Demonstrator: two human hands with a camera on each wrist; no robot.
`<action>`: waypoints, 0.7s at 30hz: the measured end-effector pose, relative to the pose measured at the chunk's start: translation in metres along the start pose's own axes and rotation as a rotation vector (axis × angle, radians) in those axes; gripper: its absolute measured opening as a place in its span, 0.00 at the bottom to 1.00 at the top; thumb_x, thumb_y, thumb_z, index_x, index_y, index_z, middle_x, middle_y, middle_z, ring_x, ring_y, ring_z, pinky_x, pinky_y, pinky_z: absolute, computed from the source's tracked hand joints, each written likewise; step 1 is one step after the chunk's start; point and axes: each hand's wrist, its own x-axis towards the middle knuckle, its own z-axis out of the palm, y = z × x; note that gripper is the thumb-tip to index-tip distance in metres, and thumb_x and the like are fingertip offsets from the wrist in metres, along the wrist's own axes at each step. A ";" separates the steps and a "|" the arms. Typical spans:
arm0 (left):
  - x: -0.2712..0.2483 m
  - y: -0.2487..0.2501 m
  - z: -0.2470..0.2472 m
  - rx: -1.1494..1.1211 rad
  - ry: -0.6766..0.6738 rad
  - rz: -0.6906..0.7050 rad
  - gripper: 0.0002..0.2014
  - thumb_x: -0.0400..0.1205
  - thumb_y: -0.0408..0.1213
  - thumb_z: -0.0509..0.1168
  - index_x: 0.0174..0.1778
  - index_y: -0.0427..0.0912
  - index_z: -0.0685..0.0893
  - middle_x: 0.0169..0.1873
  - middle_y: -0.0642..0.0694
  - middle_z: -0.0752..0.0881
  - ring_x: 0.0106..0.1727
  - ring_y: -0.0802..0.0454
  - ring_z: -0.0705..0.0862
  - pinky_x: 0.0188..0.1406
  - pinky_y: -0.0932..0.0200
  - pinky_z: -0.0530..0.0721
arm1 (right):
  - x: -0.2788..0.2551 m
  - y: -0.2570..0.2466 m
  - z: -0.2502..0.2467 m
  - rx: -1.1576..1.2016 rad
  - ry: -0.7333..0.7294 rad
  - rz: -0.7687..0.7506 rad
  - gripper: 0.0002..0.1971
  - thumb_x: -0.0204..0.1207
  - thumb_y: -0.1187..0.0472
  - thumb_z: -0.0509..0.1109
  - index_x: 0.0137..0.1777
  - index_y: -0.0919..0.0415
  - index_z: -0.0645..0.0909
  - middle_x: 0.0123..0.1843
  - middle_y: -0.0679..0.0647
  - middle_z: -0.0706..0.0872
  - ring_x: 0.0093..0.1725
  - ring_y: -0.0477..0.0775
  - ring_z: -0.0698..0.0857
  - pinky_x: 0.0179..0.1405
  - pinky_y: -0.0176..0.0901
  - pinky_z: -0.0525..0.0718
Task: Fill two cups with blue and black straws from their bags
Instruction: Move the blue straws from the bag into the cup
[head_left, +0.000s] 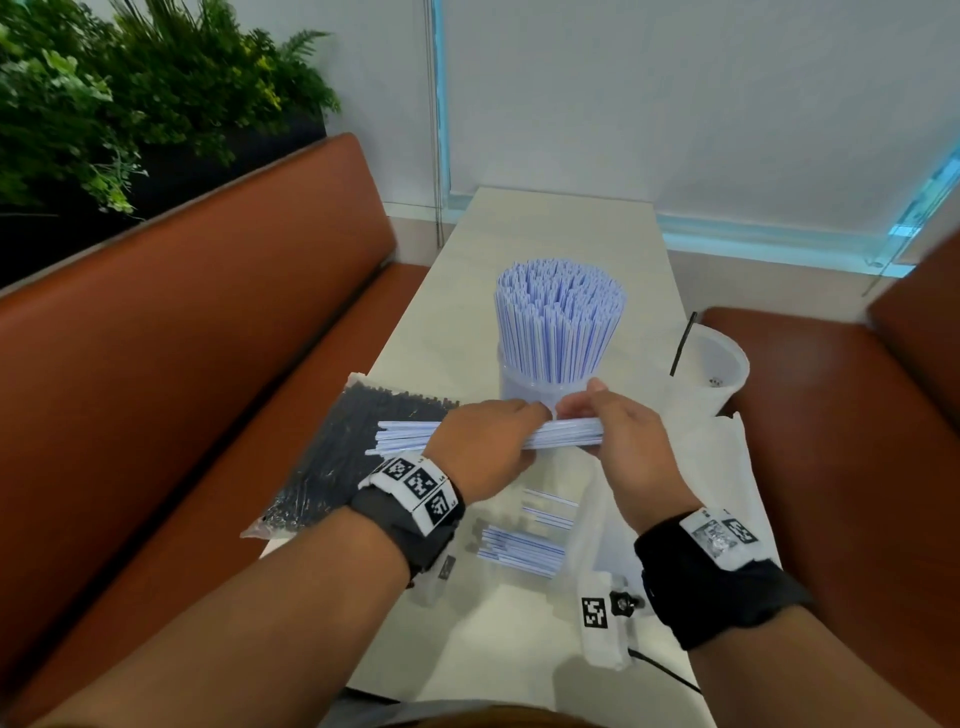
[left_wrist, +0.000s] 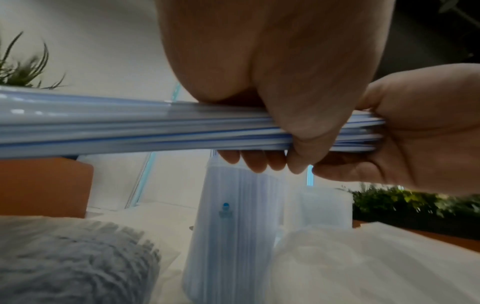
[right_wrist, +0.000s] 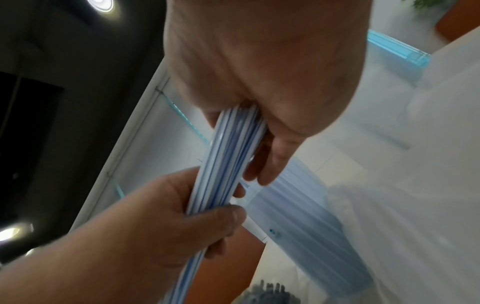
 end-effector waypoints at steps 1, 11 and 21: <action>0.003 0.002 -0.003 -0.047 0.010 -0.030 0.11 0.82 0.43 0.66 0.60 0.50 0.80 0.44 0.50 0.85 0.43 0.45 0.85 0.34 0.55 0.73 | 0.001 -0.001 -0.001 0.123 0.023 0.053 0.23 0.88 0.43 0.61 0.47 0.57 0.91 0.49 0.57 0.93 0.52 0.56 0.92 0.54 0.49 0.89; 0.039 0.033 -0.071 -1.587 0.662 -0.215 0.11 0.79 0.31 0.72 0.43 0.55 0.87 0.36 0.43 0.84 0.37 0.45 0.84 0.48 0.53 0.86 | 0.004 0.006 0.001 0.554 0.079 0.481 0.33 0.84 0.33 0.58 0.64 0.65 0.83 0.57 0.63 0.92 0.58 0.62 0.91 0.57 0.56 0.88; 0.053 0.043 -0.053 -1.721 0.640 -0.313 0.12 0.81 0.27 0.69 0.43 0.52 0.85 0.33 0.41 0.82 0.34 0.43 0.83 0.45 0.50 0.86 | 0.003 0.000 -0.004 0.503 -0.074 0.378 0.32 0.86 0.36 0.56 0.68 0.65 0.82 0.64 0.64 0.89 0.65 0.65 0.88 0.69 0.60 0.83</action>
